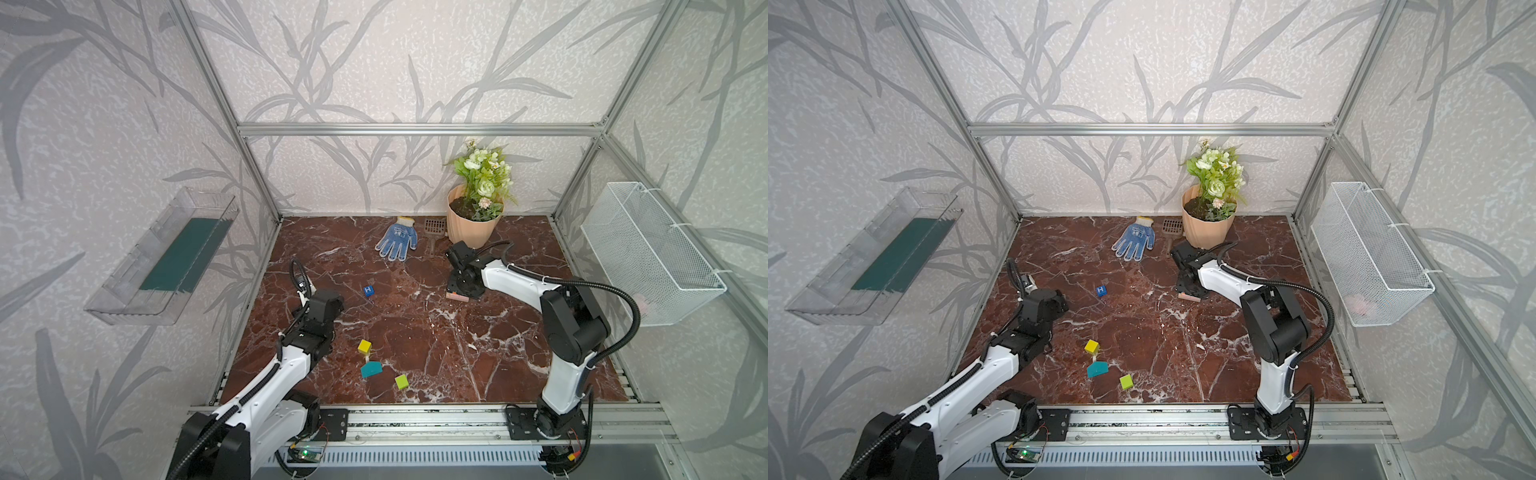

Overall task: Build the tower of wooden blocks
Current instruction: 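Lower the orange block onto the dark pink block on the stack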

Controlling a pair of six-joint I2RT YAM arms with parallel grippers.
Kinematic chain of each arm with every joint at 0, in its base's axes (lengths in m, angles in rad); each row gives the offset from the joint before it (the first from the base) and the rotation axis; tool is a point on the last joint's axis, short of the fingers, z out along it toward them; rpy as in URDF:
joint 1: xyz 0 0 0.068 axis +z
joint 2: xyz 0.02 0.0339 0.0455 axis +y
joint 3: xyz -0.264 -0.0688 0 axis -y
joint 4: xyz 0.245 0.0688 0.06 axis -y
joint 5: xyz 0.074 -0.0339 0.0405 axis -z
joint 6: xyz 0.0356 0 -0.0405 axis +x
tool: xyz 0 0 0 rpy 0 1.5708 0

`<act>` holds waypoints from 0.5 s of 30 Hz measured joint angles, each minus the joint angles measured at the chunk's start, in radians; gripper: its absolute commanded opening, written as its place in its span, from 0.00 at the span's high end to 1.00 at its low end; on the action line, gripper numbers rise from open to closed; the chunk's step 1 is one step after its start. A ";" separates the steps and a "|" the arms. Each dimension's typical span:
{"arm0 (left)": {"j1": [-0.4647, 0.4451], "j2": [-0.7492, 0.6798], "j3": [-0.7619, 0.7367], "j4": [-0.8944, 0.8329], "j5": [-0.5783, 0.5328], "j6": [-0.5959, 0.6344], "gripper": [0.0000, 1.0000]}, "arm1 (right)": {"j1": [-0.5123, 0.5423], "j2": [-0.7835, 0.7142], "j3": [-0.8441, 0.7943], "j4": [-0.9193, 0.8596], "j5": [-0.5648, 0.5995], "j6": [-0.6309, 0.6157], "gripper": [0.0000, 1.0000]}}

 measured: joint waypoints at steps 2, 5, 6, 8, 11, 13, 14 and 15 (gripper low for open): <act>0.000 0.000 0.000 0.000 0.000 0.000 0.16 | 0.000 0.000 0.000 0.000 0.000 0.000 0.39; 0.000 0.000 0.000 0.000 0.000 0.000 0.16 | 0.000 0.000 -0.002 0.002 0.000 0.000 0.35; 0.000 0.000 0.000 0.000 0.000 0.000 0.16 | 0.000 0.000 -0.004 0.003 0.000 0.000 0.34; 0.000 0.000 0.000 0.000 0.000 0.000 0.16 | 0.000 0.000 -0.009 0.006 0.000 0.000 0.32; 0.000 0.000 0.000 0.000 0.000 0.000 0.16 | 0.000 0.000 -0.015 0.011 0.000 0.000 0.30; 0.000 0.000 0.000 0.000 0.000 0.000 0.16 | 0.000 0.000 -0.017 0.013 0.000 0.000 0.29; 0.000 0.000 0.000 0.000 0.000 0.000 0.16 | -0.001 0.000 -0.019 0.014 0.000 0.000 0.29; 0.000 0.000 0.000 0.000 0.000 0.000 0.16 | -0.001 0.000 -0.021 0.015 0.000 0.000 0.28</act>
